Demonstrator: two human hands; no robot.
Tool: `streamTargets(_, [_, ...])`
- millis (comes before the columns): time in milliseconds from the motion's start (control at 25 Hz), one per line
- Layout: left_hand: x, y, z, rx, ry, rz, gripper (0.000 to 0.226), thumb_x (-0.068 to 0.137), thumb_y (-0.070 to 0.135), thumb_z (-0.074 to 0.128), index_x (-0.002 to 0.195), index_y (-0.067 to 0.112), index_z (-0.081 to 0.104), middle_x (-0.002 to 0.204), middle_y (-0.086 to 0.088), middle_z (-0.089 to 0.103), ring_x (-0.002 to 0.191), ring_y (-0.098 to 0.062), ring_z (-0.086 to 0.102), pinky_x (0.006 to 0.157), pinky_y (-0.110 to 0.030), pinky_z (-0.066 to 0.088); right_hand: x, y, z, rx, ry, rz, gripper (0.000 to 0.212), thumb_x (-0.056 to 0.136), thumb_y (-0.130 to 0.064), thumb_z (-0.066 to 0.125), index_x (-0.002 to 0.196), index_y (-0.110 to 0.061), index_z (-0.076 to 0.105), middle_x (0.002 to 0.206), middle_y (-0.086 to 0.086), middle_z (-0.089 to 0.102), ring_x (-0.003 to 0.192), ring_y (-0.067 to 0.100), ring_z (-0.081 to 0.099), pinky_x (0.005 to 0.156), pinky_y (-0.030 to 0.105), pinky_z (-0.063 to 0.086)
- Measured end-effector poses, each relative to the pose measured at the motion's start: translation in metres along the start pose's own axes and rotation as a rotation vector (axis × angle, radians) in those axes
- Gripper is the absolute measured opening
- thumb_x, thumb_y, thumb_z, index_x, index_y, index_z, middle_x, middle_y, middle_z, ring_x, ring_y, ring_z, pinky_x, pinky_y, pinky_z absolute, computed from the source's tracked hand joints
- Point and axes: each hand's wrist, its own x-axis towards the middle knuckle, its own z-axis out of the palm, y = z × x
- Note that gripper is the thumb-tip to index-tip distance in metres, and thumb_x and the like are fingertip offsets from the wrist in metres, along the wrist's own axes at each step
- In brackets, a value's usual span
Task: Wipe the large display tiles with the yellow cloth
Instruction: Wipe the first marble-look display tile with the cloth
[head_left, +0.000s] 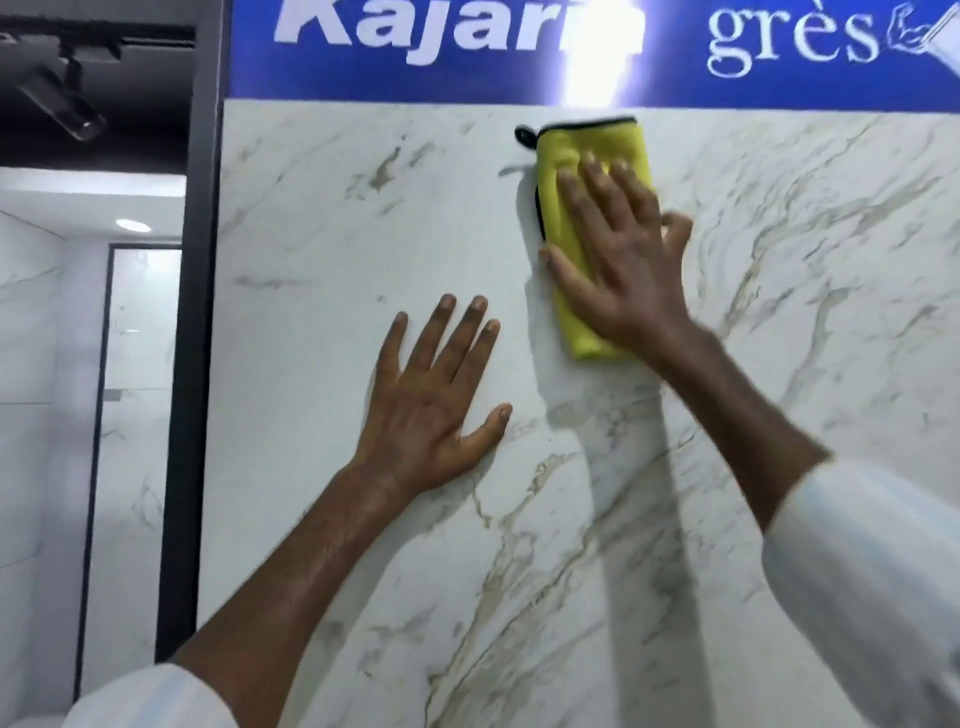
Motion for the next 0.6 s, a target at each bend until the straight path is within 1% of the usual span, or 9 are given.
streamTargets(80, [-0.001, -0.002, 0.001, 0.02, -0.007, 0.003, 0.076, 0.104, 0.056, 0.041, 0.163, 0.008, 0.034, 0.173, -0.011, 0.024, 0.161, -0.032, 0.019, 0.126, -0.063, 0.016, -0.082, -0.015, -0.008, 0.002, 0.002, 0.027, 0.069, 0.102, -0.057, 0.045, 0.163, -0.029, 0.031, 0.172, -0.002, 0.021, 0.158, 0.021, 0.019, 0.105, 0.054, 0.032])
streamTargets(160, [0.001, -0.003, -0.001, 0.026, -0.024, -0.002, 0.077, 0.104, 0.056, 0.041, 0.164, 0.008, 0.032, 0.173, -0.011, 0.023, 0.161, -0.033, 0.018, 0.127, -0.063, 0.015, -0.17, -0.032, -0.013, 0.009, -0.028, 0.069, 0.067, 0.102, -0.055, 0.048, 0.161, -0.026, 0.035, 0.171, 0.0, 0.024, 0.158, 0.023, 0.021, 0.106, 0.055, 0.031])
streamTargets(240, [0.005, 0.0, -0.007, -0.02, -0.018, -0.002, 0.075, 0.103, 0.052, 0.045, 0.163, 0.008, 0.034, 0.173, -0.012, 0.024, 0.161, -0.034, 0.02, 0.126, -0.063, 0.015, -0.226, -0.046, -0.018, -0.027, -0.036, 0.082, 0.065, 0.102, -0.054, 0.048, 0.159, -0.022, 0.042, 0.169, 0.003, 0.03, 0.156, 0.026, 0.027, 0.105, 0.058, 0.032])
streamTargets(280, [0.002, 0.002, -0.011, -0.078, -0.016, 0.003, 0.072, 0.103, 0.049, 0.047, 0.162, 0.008, 0.036, 0.172, -0.013, 0.025, 0.16, -0.034, 0.022, 0.127, -0.063, 0.015, -0.236, -0.05, -0.02, -0.037, -0.053, 0.087, 0.065, 0.102, -0.055, 0.048, 0.158, -0.022, 0.043, 0.168, 0.004, 0.032, 0.155, 0.026, 0.029, 0.103, 0.058, 0.033])
streamTargets(360, [-0.025, 0.016, -0.017, -0.21, -0.008, -0.02, 0.068, 0.101, 0.042, 0.051, 0.159, 0.009, 0.042, 0.171, -0.015, 0.026, 0.159, -0.033, 0.026, 0.126, -0.06, 0.016, -0.215, -0.052, -0.02, -0.047, -0.06, 0.107, 0.066, 0.101, -0.056, 0.049, 0.158, -0.024, 0.043, 0.168, 0.003, 0.033, 0.154, 0.026, 0.03, 0.103, 0.057, 0.034])
streamTargets(400, [-0.048, 0.03, -0.019, -0.243, -0.005, -0.04, 0.068, 0.1, 0.043, 0.053, 0.158, 0.01, 0.044, 0.171, -0.015, 0.027, 0.158, -0.032, 0.028, 0.126, -0.059, 0.017, -0.194, -0.05, -0.016, -0.031, -0.054, 0.112, 0.067, 0.1, -0.056, 0.05, 0.158, -0.024, 0.042, 0.168, 0.003, 0.033, 0.155, 0.026, 0.03, 0.104, 0.056, 0.034])
streamTargets(520, [-0.113, 0.069, -0.021, -0.19, -0.077, -0.005, 0.073, 0.097, 0.048, 0.058, 0.158, 0.01, 0.046, 0.17, -0.012, 0.031, 0.158, -0.032, 0.028, 0.125, -0.062, 0.02, -0.136, -0.04, -0.009, -0.031, -0.029, 0.111, 0.069, 0.102, -0.059, 0.045, 0.16, -0.024, 0.038, 0.169, 0.005, 0.031, 0.155, 0.026, 0.026, 0.11, 0.053, 0.033])
streamTargets(600, [-0.124, 0.072, -0.014, -0.164, -0.093, 0.007, 0.07, 0.099, 0.046, 0.057, 0.157, 0.01, 0.047, 0.169, -0.009, 0.034, 0.158, -0.031, 0.029, 0.124, -0.063, 0.021, -0.142, -0.047, -0.008, -0.056, -0.012, 0.121, 0.068, 0.103, -0.058, 0.044, 0.161, -0.022, 0.037, 0.169, 0.006, 0.03, 0.156, 0.026, 0.025, 0.109, 0.051, 0.032])
